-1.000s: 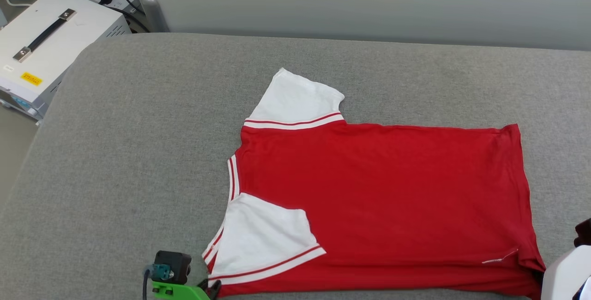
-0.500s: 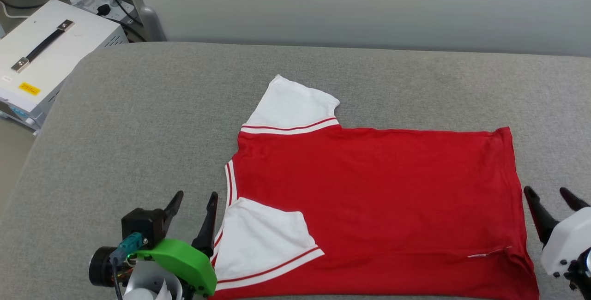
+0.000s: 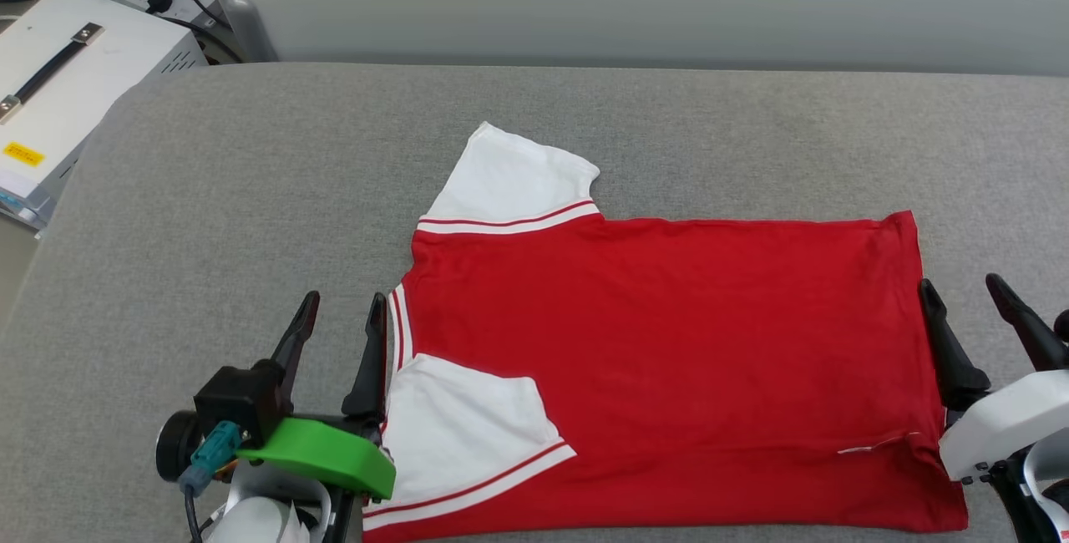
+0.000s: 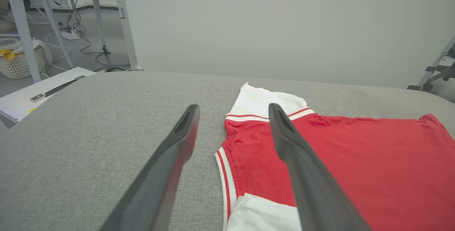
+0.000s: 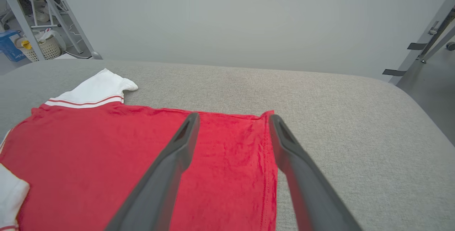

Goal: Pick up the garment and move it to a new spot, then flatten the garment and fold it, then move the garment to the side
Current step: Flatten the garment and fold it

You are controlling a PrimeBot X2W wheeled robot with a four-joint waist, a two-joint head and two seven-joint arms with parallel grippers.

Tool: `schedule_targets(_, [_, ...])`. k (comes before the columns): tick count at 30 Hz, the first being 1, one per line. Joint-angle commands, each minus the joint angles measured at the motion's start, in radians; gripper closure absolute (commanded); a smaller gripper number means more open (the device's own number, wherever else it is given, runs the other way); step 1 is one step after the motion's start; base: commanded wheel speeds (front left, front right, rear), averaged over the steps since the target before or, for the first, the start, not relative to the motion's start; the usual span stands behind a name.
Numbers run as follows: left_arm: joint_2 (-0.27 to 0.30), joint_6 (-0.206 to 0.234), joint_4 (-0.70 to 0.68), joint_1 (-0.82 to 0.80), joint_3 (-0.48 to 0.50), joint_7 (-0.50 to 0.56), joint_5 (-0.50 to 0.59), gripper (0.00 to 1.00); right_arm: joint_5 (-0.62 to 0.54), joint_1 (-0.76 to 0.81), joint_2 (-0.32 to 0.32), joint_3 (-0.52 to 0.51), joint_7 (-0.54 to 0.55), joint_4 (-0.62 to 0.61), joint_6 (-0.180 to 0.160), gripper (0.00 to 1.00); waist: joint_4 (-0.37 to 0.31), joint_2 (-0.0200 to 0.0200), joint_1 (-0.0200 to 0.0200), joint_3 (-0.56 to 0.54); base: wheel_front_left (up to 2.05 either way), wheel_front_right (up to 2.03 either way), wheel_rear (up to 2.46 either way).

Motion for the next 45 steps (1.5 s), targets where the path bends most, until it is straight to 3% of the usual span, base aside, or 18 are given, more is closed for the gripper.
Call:
schedule_targets(1, [-0.009,-0.011,-0.004,-0.028,0.008,-0.005,0.012,0.0,0.001,-0.007,0.001,0.007,-0.013,-0.002,-0.001,0.0,-0.014,0.0108,0.0,0.019,0.0,0.0,0.0])
schedule_targets(6, [-0.002,-0.059,-0.01,-0.087,0.009,-0.007,0.058,0.0,0.014,-0.028,0.003,0.031,-0.034,-0.022,-0.001,0.0,-0.044,0.0108,0.0,0.088,0.0,0.0,0.0])
schedule_targets(11, [0.047,-0.116,-0.001,-0.203,-0.003,0.025,0.086,0.0,0.024,-0.054,0.0,0.045,-0.051,-0.056,-0.001,0.0,-0.086,0.0108,0.0,0.171,0.0,0.0,0.0])
schedule_targets(14, [0.101,-0.172,0.011,-0.307,-0.031,0.128,0.095,0.0,0.024,-0.079,0.005,0.058,-0.059,-0.073,-0.001,0.0,-0.118,0.0108,0.0,0.221,0.0,0.0,0.0])
schedule_targets(20, [0.2,-0.223,0.056,-0.559,-0.075,0.339,0.061,0.0,0.02,-0.132,0.03,0.097,-0.072,-0.084,-0.001,0.0,-0.187,0.0108,0.0,0.31,0.0,0.0,0.0])
schedule_targets(25, [0.259,-0.23,0.126,-0.761,-0.142,0.527,-0.029,0.0,0.027,-0.156,0.055,0.119,-0.108,-0.058,-0.001,0.0,-0.231,0.0108,0.0,0.379,0.0,0.0,0.0])
schedule_targets(32, [0.351,-0.231,0.247,-0.955,-0.255,0.894,-0.245,0.0,0.038,-0.193,0.078,0.156,-0.161,-0.001,-0.001,0.0,-0.283,0.0108,0.0,0.445,0.0,0.0,0.0])
schedule_targets(37, [0.385,-0.231,0.335,-1.04,-0.266,0.981,-0.293,0.0,0.037,-0.212,0.083,0.187,-0.193,0.04,-0.001,0.0,-0.309,0.0108,0.0,0.474,0.0,0.0,0.0])
schedule_targets(45, [0.378,-0.231,0.455,-1.081,-0.286,1.038,-0.313,0.0,0.049,-0.23,0.087,0.198,-0.218,0.082,-0.001,0.0,-0.33,0.0108,0.0,0.491,0.0,0.0,0.0])
